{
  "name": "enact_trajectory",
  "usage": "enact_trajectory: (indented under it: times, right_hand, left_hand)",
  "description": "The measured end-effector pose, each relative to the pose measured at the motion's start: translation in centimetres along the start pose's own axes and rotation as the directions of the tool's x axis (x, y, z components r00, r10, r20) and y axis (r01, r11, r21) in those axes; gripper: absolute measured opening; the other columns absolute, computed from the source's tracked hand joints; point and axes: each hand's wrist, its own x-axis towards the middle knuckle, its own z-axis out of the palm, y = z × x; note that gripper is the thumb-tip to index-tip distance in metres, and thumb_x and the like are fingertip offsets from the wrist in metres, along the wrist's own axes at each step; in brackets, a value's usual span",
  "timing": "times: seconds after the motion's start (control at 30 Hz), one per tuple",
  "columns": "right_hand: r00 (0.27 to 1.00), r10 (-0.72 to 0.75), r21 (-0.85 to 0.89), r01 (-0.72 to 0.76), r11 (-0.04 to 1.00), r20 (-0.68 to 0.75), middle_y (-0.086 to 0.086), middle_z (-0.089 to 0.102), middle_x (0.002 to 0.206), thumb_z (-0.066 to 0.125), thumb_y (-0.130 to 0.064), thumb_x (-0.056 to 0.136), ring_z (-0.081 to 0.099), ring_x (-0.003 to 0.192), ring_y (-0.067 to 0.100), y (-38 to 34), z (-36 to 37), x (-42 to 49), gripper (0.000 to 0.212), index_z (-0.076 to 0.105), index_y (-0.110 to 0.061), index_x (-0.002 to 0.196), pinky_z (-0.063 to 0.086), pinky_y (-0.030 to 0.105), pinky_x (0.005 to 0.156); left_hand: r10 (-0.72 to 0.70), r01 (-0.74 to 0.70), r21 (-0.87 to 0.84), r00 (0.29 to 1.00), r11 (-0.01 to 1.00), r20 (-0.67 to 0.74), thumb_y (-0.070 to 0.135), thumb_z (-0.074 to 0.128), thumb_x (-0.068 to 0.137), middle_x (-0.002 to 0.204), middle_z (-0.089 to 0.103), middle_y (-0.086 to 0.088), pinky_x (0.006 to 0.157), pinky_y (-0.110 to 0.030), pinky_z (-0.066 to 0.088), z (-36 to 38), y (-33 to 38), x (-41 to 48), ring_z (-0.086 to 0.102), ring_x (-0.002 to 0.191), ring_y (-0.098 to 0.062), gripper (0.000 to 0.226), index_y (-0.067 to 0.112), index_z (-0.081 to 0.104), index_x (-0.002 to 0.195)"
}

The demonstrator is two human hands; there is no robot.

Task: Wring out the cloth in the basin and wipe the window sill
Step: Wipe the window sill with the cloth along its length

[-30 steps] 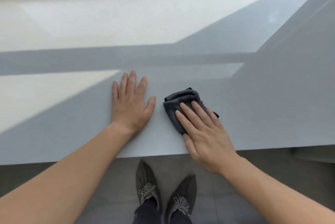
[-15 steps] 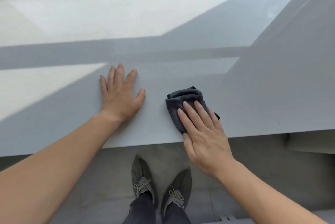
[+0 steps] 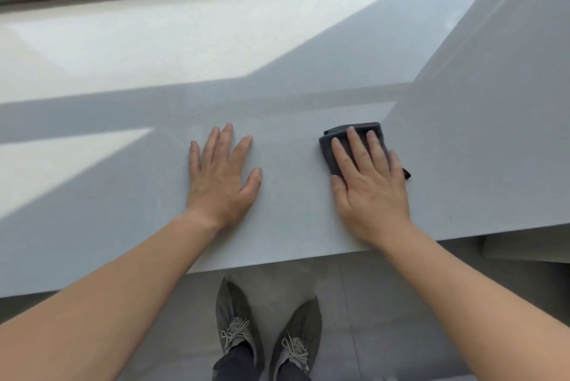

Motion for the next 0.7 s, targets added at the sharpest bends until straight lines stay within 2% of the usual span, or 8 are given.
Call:
enact_trajectory:
  times: [0.1, 0.2, 0.3, 0.37, 0.47, 0.53, 0.6, 0.7]
  right_hand:
    - [0.987, 0.16, 0.024, -0.159, 0.987, -0.023, -0.001, 0.003, 0.169, 0.019, -0.044, 0.098, -0.002, 0.155, 0.024, 0.4, -0.5, 1.5, 0.064, 0.013, -0.027, 0.16, 0.007, 0.051, 0.123]
    - [0.996, -0.092, 0.027, 0.093, 0.995, -0.018, 0.001, 0.011, 0.168, 0.029, -0.041, 0.1, 0.004, 0.155, 0.028, -3.4, 0.3, -2.2, 0.062, 0.02, -0.025, 0.159, 0.013, 0.055, 0.122]
    - [0.946, -0.322, 0.035, 0.321, 0.947, 0.041, -0.001, 0.019, 0.166, 0.035, -0.041, 0.1, 0.011, 0.154, 0.026, -2.1, -0.1, -3.0, 0.059, 0.031, -0.026, 0.156, 0.018, 0.054, 0.121]
    - [0.97, -0.244, 0.006, 0.244, 0.97, 0.026, -0.003, 0.018, 0.167, 0.03, -0.043, 0.099, 0.011, 0.154, 0.024, 0.4, -0.5, 0.4, 0.06, 0.028, -0.029, 0.157, 0.014, 0.051, 0.123]
    - [0.995, 0.091, 0.026, -0.092, 0.995, 0.045, -0.007, -0.001, 0.168, 0.019, -0.044, 0.1, -0.006, 0.155, 0.019, 2.3, -1.8, 7.3, 0.062, 0.01, -0.031, 0.16, -0.002, 0.045, 0.124]
    - [0.991, 0.128, 0.012, -0.128, 0.992, 0.03, -0.005, -0.006, 0.168, 0.021, -0.042, 0.102, -0.011, 0.154, 0.021, 0.6, -1.6, 9.0, 0.062, 0.004, -0.029, 0.16, -0.003, 0.048, 0.124]
    - [0.999, -0.039, -0.013, 0.039, 0.999, 0.015, -0.002, 0.001, 0.169, 0.022, -0.043, 0.101, -0.004, 0.155, 0.025, -1.7, -1.0, 7.2, 0.061, 0.011, -0.027, 0.16, 0.003, 0.052, 0.123]
    - [0.953, -0.3, -0.008, 0.3, 0.954, 0.045, -0.002, 0.018, 0.167, 0.028, -0.043, 0.1, 0.01, 0.154, 0.025, -1.5, -0.7, 5.0, 0.059, 0.028, -0.027, 0.157, 0.013, 0.052, 0.122]
  left_hand:
    - [-0.005, 0.005, -0.001, 1.0, 1.0, -0.007, 0.057, 0.025, 0.087, 0.166, 0.005, 0.0, 0.12, -0.044, -0.013, 0.2, -0.1, 0.1, -0.005, 0.152, -0.015, 0.071, 0.03, 0.026, 0.153]
    - [-0.011, 0.011, 0.005, 1.0, 1.0, 0.003, 0.057, 0.022, 0.087, 0.166, 0.004, 0.0, 0.12, -0.045, -0.013, 0.1, 0.1, 0.2, -0.006, 0.152, -0.015, 0.071, 0.031, 0.023, 0.154]
    - [-0.013, 0.013, -0.015, 1.0, 1.0, 0.006, 0.056, 0.021, 0.087, 0.166, 0.008, 0.0, 0.121, -0.046, -0.011, -0.1, 0.0, 0.4, -0.004, 0.152, -0.016, 0.07, 0.031, 0.026, 0.153]
    - [-0.014, 0.013, -0.016, 1.0, 1.0, -0.019, 0.055, 0.026, 0.086, 0.162, 0.018, -0.003, 0.121, -0.048, -0.004, -0.2, 0.2, 0.6, 0.006, 0.15, -0.021, 0.067, 0.029, 0.035, 0.148]
    - [-0.003, 0.002, -0.014, 0.997, 1.0, -0.074, 0.05, 0.035, 0.085, 0.15, 0.034, -0.01, 0.12, -0.052, 0.008, -0.5, 0.4, 1.5, 0.023, 0.141, -0.029, 0.059, 0.023, 0.049, 0.136]
    - [0.01, -0.013, -0.024, 0.995, 1.0, -0.102, 0.046, 0.039, 0.084, 0.145, 0.04, -0.012, 0.12, -0.052, 0.011, -0.7, 0.1, 2.7, 0.031, 0.137, -0.031, 0.055, 0.02, 0.053, 0.131]
    - [0.018, -0.024, -0.044, 0.991, 0.999, -0.135, 0.04, 0.044, 0.085, 0.145, 0.042, -0.013, 0.12, -0.052, 0.012, -0.8, -0.1, 4.3, 0.034, 0.137, -0.032, 0.05, 0.018, 0.054, 0.128]
    - [0.018, -0.031, -0.091, 0.99, 0.995, -0.142, 0.034, 0.046, 0.087, 0.152, 0.036, -0.014, 0.121, -0.05, 0.008, -1.2, -0.2, 6.6, 0.028, 0.143, -0.03, 0.049, 0.016, 0.052, 0.132]
